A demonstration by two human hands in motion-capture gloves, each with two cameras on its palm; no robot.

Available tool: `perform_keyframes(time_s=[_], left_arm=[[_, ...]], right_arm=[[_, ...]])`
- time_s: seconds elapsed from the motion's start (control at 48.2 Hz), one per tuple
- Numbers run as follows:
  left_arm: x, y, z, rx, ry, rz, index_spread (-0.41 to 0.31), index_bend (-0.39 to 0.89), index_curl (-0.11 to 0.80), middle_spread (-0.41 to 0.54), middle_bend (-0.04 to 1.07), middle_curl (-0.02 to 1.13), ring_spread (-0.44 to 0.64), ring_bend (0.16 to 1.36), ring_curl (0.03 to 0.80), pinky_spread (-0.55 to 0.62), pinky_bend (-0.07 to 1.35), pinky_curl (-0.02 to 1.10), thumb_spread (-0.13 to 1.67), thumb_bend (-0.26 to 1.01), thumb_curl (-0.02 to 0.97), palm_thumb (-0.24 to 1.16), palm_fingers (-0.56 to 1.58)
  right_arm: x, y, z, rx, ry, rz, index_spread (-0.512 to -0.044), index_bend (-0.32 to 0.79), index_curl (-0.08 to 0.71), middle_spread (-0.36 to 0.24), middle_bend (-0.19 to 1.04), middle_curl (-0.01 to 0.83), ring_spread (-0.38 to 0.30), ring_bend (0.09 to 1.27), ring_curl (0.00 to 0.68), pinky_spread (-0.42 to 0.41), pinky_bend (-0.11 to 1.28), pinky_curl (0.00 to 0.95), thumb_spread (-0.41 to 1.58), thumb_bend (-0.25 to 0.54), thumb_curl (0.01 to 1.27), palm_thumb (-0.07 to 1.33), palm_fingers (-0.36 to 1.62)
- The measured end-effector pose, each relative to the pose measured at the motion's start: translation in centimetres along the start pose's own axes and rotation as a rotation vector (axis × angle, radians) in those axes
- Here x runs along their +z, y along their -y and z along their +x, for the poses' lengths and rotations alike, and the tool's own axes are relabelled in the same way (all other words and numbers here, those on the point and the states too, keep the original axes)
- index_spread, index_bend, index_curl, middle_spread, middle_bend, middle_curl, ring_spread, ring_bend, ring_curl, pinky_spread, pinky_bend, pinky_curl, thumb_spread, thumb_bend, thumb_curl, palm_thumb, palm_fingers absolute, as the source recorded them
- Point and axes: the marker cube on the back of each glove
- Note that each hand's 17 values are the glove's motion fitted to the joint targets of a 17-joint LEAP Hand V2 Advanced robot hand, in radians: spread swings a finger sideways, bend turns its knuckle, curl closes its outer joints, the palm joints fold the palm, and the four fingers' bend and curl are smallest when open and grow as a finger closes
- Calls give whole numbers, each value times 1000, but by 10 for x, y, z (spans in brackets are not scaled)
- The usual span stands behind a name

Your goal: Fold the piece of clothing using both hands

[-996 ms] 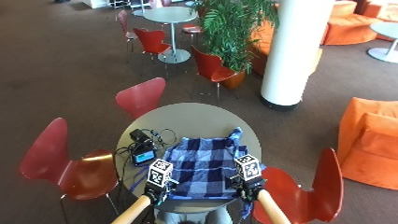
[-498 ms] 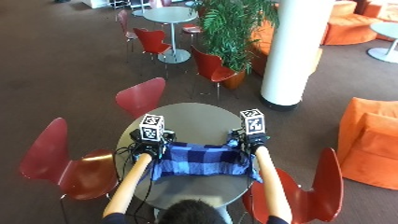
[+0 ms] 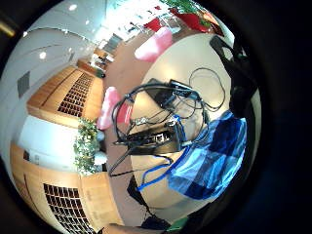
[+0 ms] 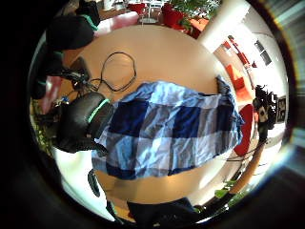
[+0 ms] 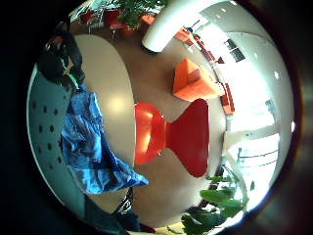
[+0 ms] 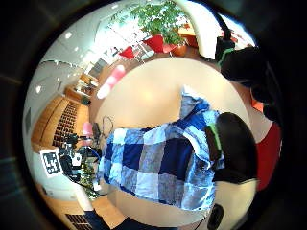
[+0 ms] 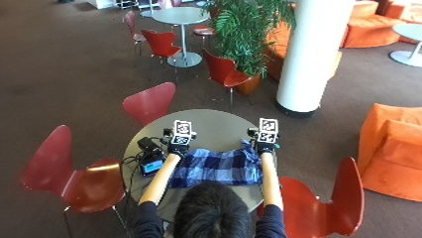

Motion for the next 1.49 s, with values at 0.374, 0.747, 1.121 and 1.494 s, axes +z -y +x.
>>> perform_keyframes(time_s=[0.374, 0.747, 1.121, 1.494], left_arm=[[32, -36, 21, 137, -341, 35, -216, 164, 373, -175, 69, 334, -205, 408, 410, -302, 631, 453, 1061, -53, 259, 430, 785], [128, -124, 38, 92, -378, -386, -156, 171, 407, -15, 97, 263, 103, 403, 400, 26, 378, 384, 1232, -57, 208, 235, 243], [146, -131, 41, 80, -375, -420, -125, 223, 419, 88, 160, 261, 402, 334, 320, 395, 217, 293, 1125, -28, 197, -10, 54], [125, -160, 56, 194, -433, -479, -110, 176, 406, 121, 166, 263, 461, 365, 308, 438, 214, 304, 1083, -36, 206, -29, 27]], right_arm=[[-11, -65, 22, 114, 118, -324, -354, 1, 228, -121, 108, 368, -35, 453, 420, 58, 717, 421, 1111, -101, 353, 474, 411], [113, -116, 20, 266, 75, -434, -358, 82, 149, 39, 184, 324, 142, 520, 377, 231, 870, 402, 1097, -28, 308, 284, 293], [104, -124, 21, 235, 81, -364, -332, 91, 156, -140, 336, 397, -129, 713, 413, -138, 784, 366, 1157, 122, 383, 686, 987], [83, -120, 54, 330, 48, -361, -267, 137, 260, -229, 388, 476, -226, 798, 488, -283, 788, 430, 1053, 112, 421, 927, 1260]])
